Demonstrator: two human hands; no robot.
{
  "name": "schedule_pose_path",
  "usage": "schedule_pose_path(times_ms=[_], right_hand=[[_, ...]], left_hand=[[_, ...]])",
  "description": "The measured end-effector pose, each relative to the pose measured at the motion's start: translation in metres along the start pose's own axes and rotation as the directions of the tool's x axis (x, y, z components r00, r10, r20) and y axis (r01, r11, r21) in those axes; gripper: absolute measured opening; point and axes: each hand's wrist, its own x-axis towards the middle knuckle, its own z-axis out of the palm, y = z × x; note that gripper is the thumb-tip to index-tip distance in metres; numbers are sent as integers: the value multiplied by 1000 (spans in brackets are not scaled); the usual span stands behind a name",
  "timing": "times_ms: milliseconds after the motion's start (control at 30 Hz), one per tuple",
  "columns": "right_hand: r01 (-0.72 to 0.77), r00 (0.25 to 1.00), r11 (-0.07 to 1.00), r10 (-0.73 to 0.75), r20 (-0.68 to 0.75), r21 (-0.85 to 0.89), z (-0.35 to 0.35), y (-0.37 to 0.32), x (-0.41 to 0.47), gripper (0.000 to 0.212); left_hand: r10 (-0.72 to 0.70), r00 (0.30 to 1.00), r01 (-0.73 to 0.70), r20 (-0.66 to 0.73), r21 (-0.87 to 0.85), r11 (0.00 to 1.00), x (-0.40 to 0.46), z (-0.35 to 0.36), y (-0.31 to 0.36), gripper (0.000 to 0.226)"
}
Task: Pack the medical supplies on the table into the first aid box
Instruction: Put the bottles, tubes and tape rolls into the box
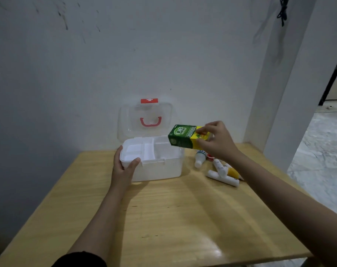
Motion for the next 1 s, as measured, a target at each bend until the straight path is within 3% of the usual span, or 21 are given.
schedule_pose_path(times_ms=[200, 500, 700, 1000], right_hand=[[29, 986, 990, -6, 165, -137, 35, -25, 28, 30], [-14, 936, 991, 60, 347, -134, 88, -33, 45, 25], [-80, 925, 984, 132, 357, -157, 95, -33, 51, 26], [-32, 893, 941, 178, 414, -337, 110, -37, 53, 27]], left_hand=[[-11, 1000, 11, 1, -15, 1000, 0, -1, -1, 70], [-9, 1000, 9, 6, -2, 1000, 2, -2, -1, 81], [-7, 1000, 7, 7, 12, 1000, 3, -2, -5, 74], [-7, 1000, 7, 19, -8, 1000, 0, -2, 0, 82]])
